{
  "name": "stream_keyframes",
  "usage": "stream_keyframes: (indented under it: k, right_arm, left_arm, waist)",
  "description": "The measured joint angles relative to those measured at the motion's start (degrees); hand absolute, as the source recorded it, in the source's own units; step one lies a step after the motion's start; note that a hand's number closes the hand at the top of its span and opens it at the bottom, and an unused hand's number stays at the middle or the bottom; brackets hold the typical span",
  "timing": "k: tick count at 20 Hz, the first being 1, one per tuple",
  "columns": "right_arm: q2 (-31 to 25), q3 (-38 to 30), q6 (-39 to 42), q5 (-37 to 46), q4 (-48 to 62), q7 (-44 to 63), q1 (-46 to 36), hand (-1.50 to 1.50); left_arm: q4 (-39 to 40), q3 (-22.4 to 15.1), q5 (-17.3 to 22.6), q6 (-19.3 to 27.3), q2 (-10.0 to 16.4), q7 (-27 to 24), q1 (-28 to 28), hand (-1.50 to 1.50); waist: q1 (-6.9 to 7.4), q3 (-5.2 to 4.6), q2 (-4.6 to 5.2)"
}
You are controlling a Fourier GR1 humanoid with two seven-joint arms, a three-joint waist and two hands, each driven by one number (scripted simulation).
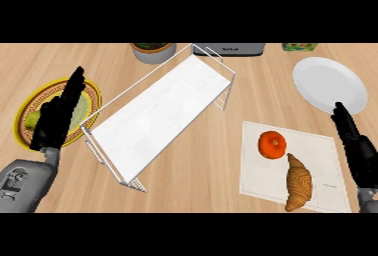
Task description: Pick the croissant from the placemat and place it in the tiered shelf
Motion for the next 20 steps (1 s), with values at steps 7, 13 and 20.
stream_keyframes:
  k: [7,13,20]
  right_arm:
    - [-9.1,-9.2,-8.8,5.4,-5.9,-0.1,8.2,1.5]
    - [-9.4,-16.2,-15.3,5.0,-11.1,5.7,22.6,-1.5]
    - [-9.0,-17.4,-10.5,5.2,-28.6,4.9,40.3,-1.5]
  left_arm:
    - [3.0,3.7,6.9,0.1,-3.8,2.3,9.5,0.0]
    - [4.4,5.0,12.6,-2.5,-7.2,4.1,14.4,0.0]
    - [4.1,5.9,14.3,-4.8,-7.3,5.8,15.1,0.0]
  waist:
    - [-3.03,-0.07,0.91]
    - [-3.25,0.33,1.11]
    - [-1.9,0.53,1.36]
